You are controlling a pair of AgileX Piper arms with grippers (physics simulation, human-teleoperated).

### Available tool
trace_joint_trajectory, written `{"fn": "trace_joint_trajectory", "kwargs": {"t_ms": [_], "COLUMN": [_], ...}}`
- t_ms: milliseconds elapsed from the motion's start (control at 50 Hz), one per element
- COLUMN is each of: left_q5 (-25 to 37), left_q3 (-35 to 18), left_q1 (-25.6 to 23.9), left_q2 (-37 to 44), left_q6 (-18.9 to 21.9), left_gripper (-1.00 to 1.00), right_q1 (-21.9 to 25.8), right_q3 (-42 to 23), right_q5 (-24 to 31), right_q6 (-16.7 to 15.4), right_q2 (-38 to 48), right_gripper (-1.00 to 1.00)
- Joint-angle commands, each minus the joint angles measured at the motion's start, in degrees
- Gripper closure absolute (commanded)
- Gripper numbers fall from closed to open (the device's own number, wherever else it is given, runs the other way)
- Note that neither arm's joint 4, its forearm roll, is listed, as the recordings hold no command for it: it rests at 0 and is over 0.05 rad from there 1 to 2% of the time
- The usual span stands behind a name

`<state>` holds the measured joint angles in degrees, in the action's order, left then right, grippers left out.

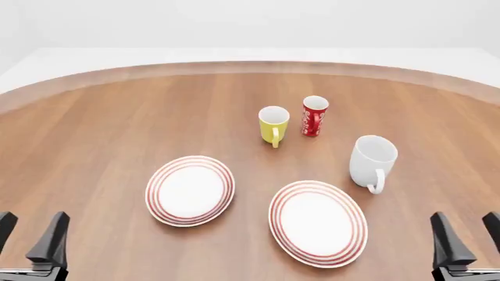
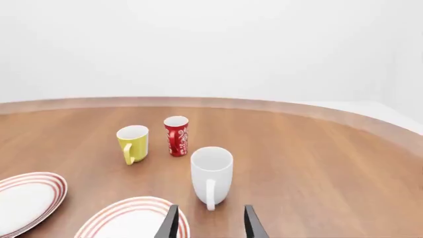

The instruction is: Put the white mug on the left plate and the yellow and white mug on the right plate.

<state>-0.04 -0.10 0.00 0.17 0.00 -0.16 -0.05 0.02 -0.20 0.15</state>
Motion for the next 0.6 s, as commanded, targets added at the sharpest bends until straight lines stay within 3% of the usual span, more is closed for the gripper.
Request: {"fn": "trace_joint_trajectory", "kwargs": {"t_ms": [20, 420, 600], "left_q5": [-0.07, -0.07, -0.07], "left_q3": [-0.15, -0.15, -0.15], "left_q1": [0.00, 0.00, 0.00], "left_q2": [0.26, 0.26, 0.26], "left_q6": [0.00, 0.00, 0.00], "left_gripper": [-1.00, -1.00, -1.00], "right_q1": [-0.17, 0.72, 1.39], "right_q3": [-0.09, -2.13, -3.28], "right_q5": [-0.06, -0.27, -6.89], "right_q6": [-0.75, -2.66, -4.64], "right_q2": [0.62, 4.16, 12.53], "right_gripper": [-1.00, -1.00, -1.00]}}
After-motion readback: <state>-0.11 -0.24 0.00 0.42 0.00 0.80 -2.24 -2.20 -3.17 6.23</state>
